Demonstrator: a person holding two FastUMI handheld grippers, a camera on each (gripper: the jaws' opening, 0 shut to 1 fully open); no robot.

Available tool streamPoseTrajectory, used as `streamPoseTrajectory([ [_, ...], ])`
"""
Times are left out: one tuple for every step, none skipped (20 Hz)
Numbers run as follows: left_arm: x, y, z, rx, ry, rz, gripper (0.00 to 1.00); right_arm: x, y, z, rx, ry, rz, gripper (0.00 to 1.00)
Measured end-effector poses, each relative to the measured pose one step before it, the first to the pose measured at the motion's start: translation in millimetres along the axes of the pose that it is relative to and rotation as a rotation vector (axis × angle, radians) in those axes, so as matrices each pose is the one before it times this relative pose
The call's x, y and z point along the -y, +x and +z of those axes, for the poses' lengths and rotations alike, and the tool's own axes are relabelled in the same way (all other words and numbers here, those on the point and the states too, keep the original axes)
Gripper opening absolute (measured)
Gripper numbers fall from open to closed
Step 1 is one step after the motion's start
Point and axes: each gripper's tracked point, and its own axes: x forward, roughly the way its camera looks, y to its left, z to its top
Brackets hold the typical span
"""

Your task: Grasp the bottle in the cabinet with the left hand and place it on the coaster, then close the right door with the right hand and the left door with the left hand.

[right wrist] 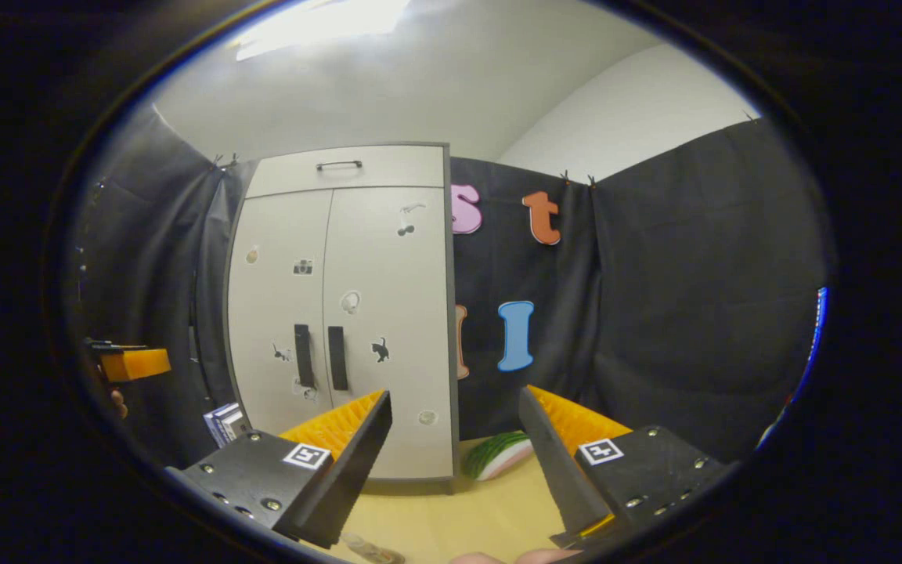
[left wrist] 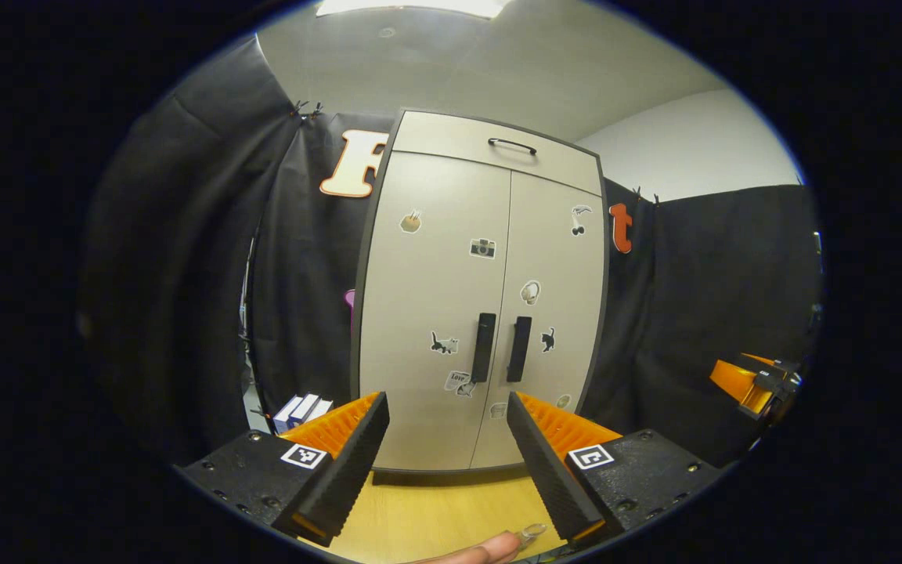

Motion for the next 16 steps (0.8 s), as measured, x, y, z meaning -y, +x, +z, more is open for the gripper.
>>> streamPoseTrajectory([
  [5.72, 4.44, -1.10, 0.00013, -0.01208, -0.00706, 0.96, 5.75, 1.58, 0.20, 0.00280, -0.00934, -0.00259, 1.00],
  [3.27, 4.06, -1.22, -0.00482, -0.00232, 0.00227, 0.96, 5.52, 2.54, -0.03, 0.00125, -0.01072, 0.00006, 1.00],
  [1.55, 4.59, -0.15, 0.00106, 0.00381, 0.00541, 0.96, 3.66, 2.33, -1.35, -0.00073, -0.00929, 0.00176, 1.00],
  [1.96, 3.86, 1.60, 0.00272, 0.00865, 0.00733, 0.96, 3.10, 2.95, 0.06, -0.00055, -0.00525, 0.00384, 1.00],
  [2.24, 3.96, 1.41, 0.00514, 0.00875, 0.00586, 0.96, 3.14, 2.28, 0.44, 0.00160, -0.00288, 0.00951, 1.00],
  [2.82, 3.84, 2.34, 0.00939, 0.00990, -0.00245, 0.96, 2.63, 2.87, 1.30, 0.00627, -0.00148, 0.00792, 1.00],
  [1.55, 3.41, 1.15, 0.00769, 0.01215, 0.00271, 0.96, 3.06, 4.31, 0.47, 0.00343, -0.00200, 0.00534, 0.99],
  [0.31, 2.70, 0.99, 0.00469, 0.01131, 0.00650, 0.96, 2.67, 3.86, -0.46, 0.00267, -0.00281, 0.00456, 0.99],
  [1.51, 1.91, -0.25, 0.00141, 0.00980, 0.00317, 0.96, 3.44, 3.67, -1.38, 0.00022, -0.00138, 0.00342, 1.00],
  [3.19, 2.84, -1.94, -0.00564, 0.00834, -0.00238, 0.96, 1.83, 3.57, -2.21, -0.00090, -0.00005, 0.00389, 1.00],
  [3.71, 2.26, -2.36, -0.00707, 0.00724, -0.00294, 0.96, 2.83, 3.08, -1.53, 0.00253, 0.00484, -0.00088, 1.00],
  [2.99, 1.90, -2.06, -0.00676, 0.00497, -0.00115, 0.96, 1.03, 3.05, -1.55, -0.00190, 0.01499, 0.00086, 1.00],
  [2.57, 1.06, -1.61, -0.00525, 0.00516, 0.00044, 0.93, -1.22, 1.91, -5.32, -0.01230, 0.01950, 0.00818, 1.00],
  [2.84, 1.02, -0.36, 0.00021, 0.00475, -0.00059, 0.96, -3.40, 0.66, -4.03, -0.01249, 0.01552, 0.01201, 0.99],
  [3.98, 1.85, 0.82, 0.00681, 0.00255, -0.00302, 0.96, -1.13, 0.27, -3.37, -0.00608, 0.00092, 0.00609, 1.00],
  [4.46, 1.89, 0.09, 0.00675, -0.00181, -0.00541, 0.96, 0.60, 0.87, -1.16, 0.00000, -0.01062, 0.00321, 1.00],
])
